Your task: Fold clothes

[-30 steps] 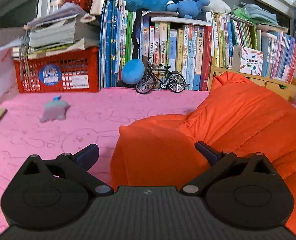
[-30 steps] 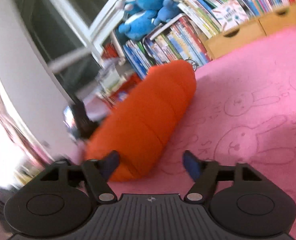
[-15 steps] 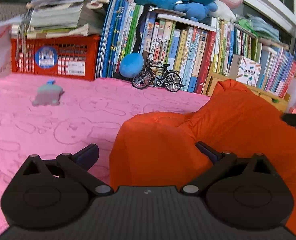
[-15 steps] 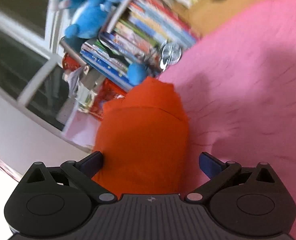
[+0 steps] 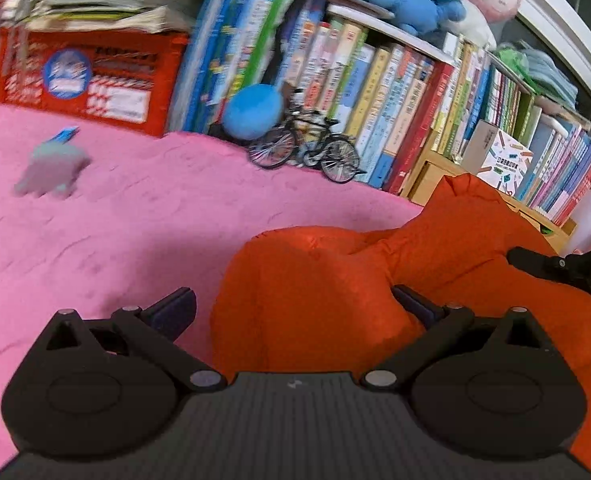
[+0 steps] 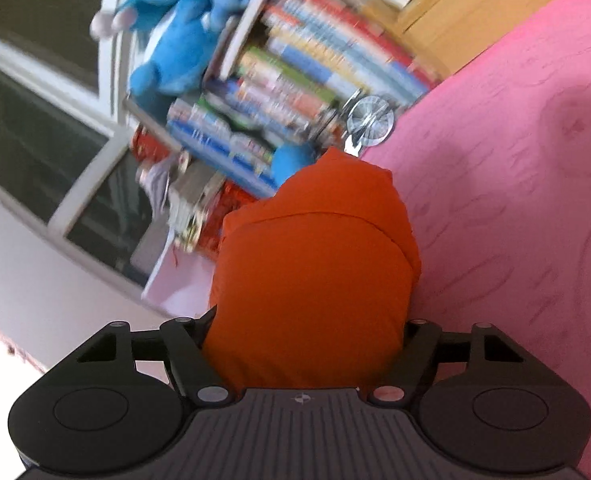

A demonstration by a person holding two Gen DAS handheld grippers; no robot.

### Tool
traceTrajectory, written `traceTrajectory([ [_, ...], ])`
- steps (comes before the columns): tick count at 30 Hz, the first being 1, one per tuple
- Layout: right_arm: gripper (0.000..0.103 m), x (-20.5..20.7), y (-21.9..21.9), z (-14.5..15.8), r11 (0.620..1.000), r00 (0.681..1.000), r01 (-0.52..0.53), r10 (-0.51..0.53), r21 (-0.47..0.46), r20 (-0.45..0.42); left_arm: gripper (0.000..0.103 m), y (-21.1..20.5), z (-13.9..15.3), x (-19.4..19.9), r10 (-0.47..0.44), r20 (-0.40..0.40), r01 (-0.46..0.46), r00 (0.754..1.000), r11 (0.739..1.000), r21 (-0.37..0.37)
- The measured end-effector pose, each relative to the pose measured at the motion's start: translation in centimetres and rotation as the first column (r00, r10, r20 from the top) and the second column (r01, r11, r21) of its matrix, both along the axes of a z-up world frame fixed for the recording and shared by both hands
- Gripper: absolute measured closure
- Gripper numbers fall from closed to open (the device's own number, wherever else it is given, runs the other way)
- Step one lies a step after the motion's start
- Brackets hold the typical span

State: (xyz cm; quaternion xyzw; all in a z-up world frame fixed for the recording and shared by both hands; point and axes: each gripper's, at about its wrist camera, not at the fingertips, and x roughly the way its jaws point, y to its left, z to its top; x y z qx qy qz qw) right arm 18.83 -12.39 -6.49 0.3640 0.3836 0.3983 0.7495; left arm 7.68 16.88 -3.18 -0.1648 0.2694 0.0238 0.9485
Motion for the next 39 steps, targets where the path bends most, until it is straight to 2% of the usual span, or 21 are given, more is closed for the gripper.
traceTrajectory([
  [2, 0.028, 1.4, -1.5, -0.8, 0.999, 0.999, 0.04, -0.039, 0.028, -0.022, 0.0, -1.5, -0.2, 1.6, -0.015, 0.006, 0.015, 1.0, 1.0, 0.012],
  [5, 0.017, 1.8, -3.5, -0.5, 0.991, 0.991, 0.131, -0.13, -0.04, 0.018, 0.0, -2.9, -1.2, 2.3, -0.025, 0.028, 0.026, 0.999, 0.999, -0.02],
  [6, 0.015, 1.2, -4.0, 0.3, 0.981, 0.984, 0.168, -0.16, -0.099, 0.082, 0.0, -3.3, -1.4, 2.1, -0.02, 0.038, 0.021, 0.999, 1.0, -0.021],
  [7, 0.014, 0.2, -4.2, 1.6, 0.958, 0.965, 0.219, -0.184, -0.185, 0.188, 0.0, -3.7, -1.4, 1.9, -0.012, 0.045, 0.012, 0.999, 1.0, -0.004],
  [8, 0.014, -1.3, -4.0, 3.1, 0.915, 0.927, 0.287, -0.191, -0.284, 0.324, 0.0, -4.0, -1.2, 1.7, -0.004, 0.054, 0.002, 0.999, 1.0, 0.024],
  [9, 0.014, -2.7, -3.6, 4.3, 0.86, 0.876, 0.36, -0.178, -0.362, 0.447, 0.0, -4.4, -1.0, 1.5, 0.003, 0.062, -0.006, 0.998, 0.999, 0.051],
  [10, 0.014, -4.3, -2.4, 5.5, 0.784, 0.798, 0.443, -0.123, -0.435, 0.591, 0.0, -4.8, -0.8, 1.3, 0.008, 0.068, -0.014, 0.998, 0.997, 0.077],
  [11, 0.013, -6.1, -1.1, 6.7, 0.695, 0.7, 0.533, -0.04, -0.484, 0.713, 0.0, -5.1, -0.7, 1.2, 0.014, 0.074, -0.021, 0.997, 0.995, 0.102],
  [12, 0.013, -7.7, 0.4, 7.3, 0.639, 0.597, 0.575, 0.099, -0.511, 0.796, 0.0, -5.3, -0.5, 1.2, 0.018, 0.08, -0.027, 0.997, 0.992, 0.124],
  [13, 0.013, -9.3, 1.9, 7.9, 0.587, 0.482, 0.617, 0.246, -0.525, 0.841, 0.0, -5.6, -0.4, 1.0, 0.022, 0.087, -0.035, 0.996, 0.989, 0.144],
  [16, 0.014, -12.5, 5.9, 8.2, 0.54, 0.227, 0.625, 0.566, -0.565, 0.793, 0.0, -6.2, -0.1, 0.7, 0.036, 0.11, -0.057, 0.993, 0.98, 0.192],
  [17, 0.014, -13.1, 7.2, 8.0, 0.525, 0.158, 0.624, 0.64, -0.579, 0.752, 0.0, -6.4, 0.0, 0.6, 0.04, 0.118, -0.064, 0.992, 0.976, 0.209],
  [19, 0.014, -13.4, 9.2, 7.1, 0.48, 0.076, 0.627, 0.746, -0.613, 0.662, 0.0, -6.9, 0.2, 0.4, 0.042, 0.135, -0.076, 0.99, 0.963, 0.257],
  [21, 0.016, -12.6, 10.5, 5.9, 0.419, 0.049, 0.625, 0.821, -0.659, 0.569, 0.0, -7.5, 0.2, 0.1, 0.039, 0.148, -0.084, 0.988, 0.948, 0.308],
  [23, 0.018, -10.9, 10.6, 4.8, 0.365, 0.072, 0.621, 0.855, -0.694, 0.514, 0.0, -8.1, 0.2, 0.2, 0.03, 0.146, -0.08, 0.989, 0.934, 0.348],
  [24, 0.017, -9.8, 10.4, 4.6, 0.339, 0.098, 0.624, 0.86, -0.704, 0.501, 0.0, -8.4, 0.2, 0.2, 0.023, 0.146, -0.076, 0.989, 0.927, 0.366],
  [27, 0.017, -7.1, 10.6, 5.1, 0.261, 0.205, 0.647, 0.846, -0.717, 0.493, 0.0, -9.1, 0.2, 0.1, 0.003, 0.156, -0.067, 0.988, 0.911, 0.408],
  [31, 0.019, -4.7, 9.9, 4.6, 0.176, 0.351, 0.66, 0.787, -0.73, 0.507, 0.0, -9.3, 0.1, 0.0, -0.019, 0.162, -0.051, 0.987, 0.908, 0.416],
  [34, 0.022, -4.0, 8.4, 3.4, 0.154, 0.45, 0.637, 0.721, -0.755, 0.526, 0.0, -9.4, 0.0, 0.0, -0.034, 0.16, -0.036, 0.987, 0.91, 0.413],
  [36, 0.022, -3.4, 7.4, 3.3, 0.166, 0.53, 0.606, 0.646, -0.778, 0.55, 0.0, -9.3, 0.0, 0.1, -0.038, 0.156, -0.028, 0.987, 0.916, 0.4],
  [39, 0.022, -4.2, 5.7, 4.7, 0.185, 0.586, 0.629, 0.525, -0.755, 0.617, 0.0, -8.2, 0.0, 0.1, -0.055, 0.146, 0.002, 0.988, 0.94, 0.341],
])
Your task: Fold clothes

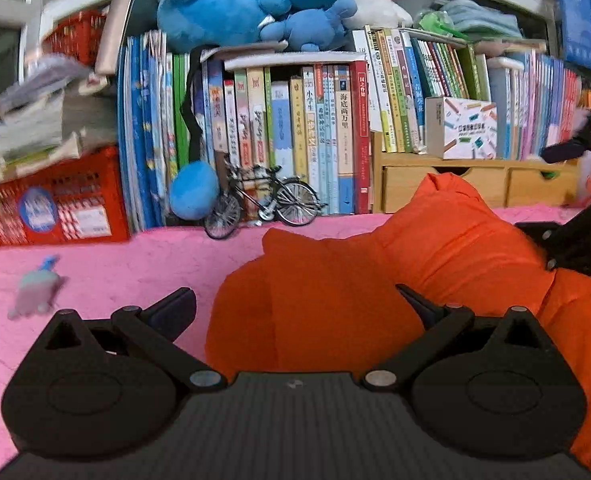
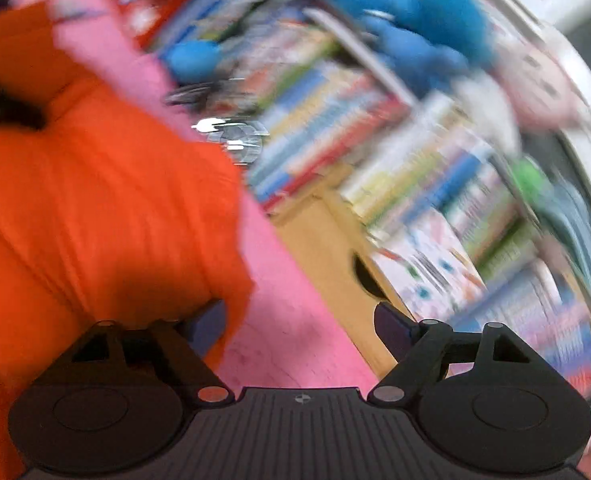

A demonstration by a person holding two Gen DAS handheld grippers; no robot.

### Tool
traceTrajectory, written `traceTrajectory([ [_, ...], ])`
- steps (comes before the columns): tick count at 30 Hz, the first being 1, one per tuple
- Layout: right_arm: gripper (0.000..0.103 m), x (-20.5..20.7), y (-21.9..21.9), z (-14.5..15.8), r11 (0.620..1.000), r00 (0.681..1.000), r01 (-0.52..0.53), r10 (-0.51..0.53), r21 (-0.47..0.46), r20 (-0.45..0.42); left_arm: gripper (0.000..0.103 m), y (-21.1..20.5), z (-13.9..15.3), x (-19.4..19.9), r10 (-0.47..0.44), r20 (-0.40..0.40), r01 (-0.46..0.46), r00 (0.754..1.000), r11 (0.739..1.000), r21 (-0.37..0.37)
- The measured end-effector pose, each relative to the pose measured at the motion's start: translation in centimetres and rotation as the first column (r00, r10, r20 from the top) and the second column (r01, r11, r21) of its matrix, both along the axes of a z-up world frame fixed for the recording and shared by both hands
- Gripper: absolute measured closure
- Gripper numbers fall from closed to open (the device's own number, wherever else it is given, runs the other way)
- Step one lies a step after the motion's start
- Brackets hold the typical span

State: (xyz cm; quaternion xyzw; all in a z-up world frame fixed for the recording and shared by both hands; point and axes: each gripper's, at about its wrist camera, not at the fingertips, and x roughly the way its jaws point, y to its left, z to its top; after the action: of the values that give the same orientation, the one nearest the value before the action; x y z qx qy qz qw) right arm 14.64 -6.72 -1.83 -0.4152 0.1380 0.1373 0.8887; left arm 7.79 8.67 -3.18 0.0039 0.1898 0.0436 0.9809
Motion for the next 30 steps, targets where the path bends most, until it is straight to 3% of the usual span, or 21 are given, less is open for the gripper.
traceTrajectory([
  [3, 0.016, -2.7, -1.8, 1.0, 0.998, 1.0, 0.02, -0.02, 0.058, -0.001, 0.0, 0.4, 0.9, -1.0, 0.006, -0.016, -0.006, 1.0, 1.0, -0.009],
  [7, 0.007, -7.4, -4.6, 2.0, 0.985, 0.999, 0.006, 0.003, 0.175, -0.051, 0.0, -0.5, 3.2, -3.7, -0.002, -0.013, 0.003, 1.0, 0.999, 0.045],
  [13, 0.002, -13.2, -8.6, 3.1, 0.921, 0.992, -0.017, 0.063, 0.389, -0.106, 0.0, -2.6, 4.7, -6.8, -0.027, -0.032, 0.031, 0.999, 0.992, 0.119],
  [24, 0.0, -18.5, -11.7, 3.5, 0.848, 0.98, -0.051, 0.143, 0.527, -0.135, 0.0, -3.9, 5.3, -9.1, -0.04, -0.091, 0.047, 0.995, 0.996, 0.074],
  [30, 0.0, -20.1, -12.6, 2.4, 0.832, 0.972, -0.047, 0.165, 0.553, -0.166, 0.0, -3.1, 5.1, -10.6, -0.038, -0.101, 0.039, 0.994, 0.999, 0.011],
])
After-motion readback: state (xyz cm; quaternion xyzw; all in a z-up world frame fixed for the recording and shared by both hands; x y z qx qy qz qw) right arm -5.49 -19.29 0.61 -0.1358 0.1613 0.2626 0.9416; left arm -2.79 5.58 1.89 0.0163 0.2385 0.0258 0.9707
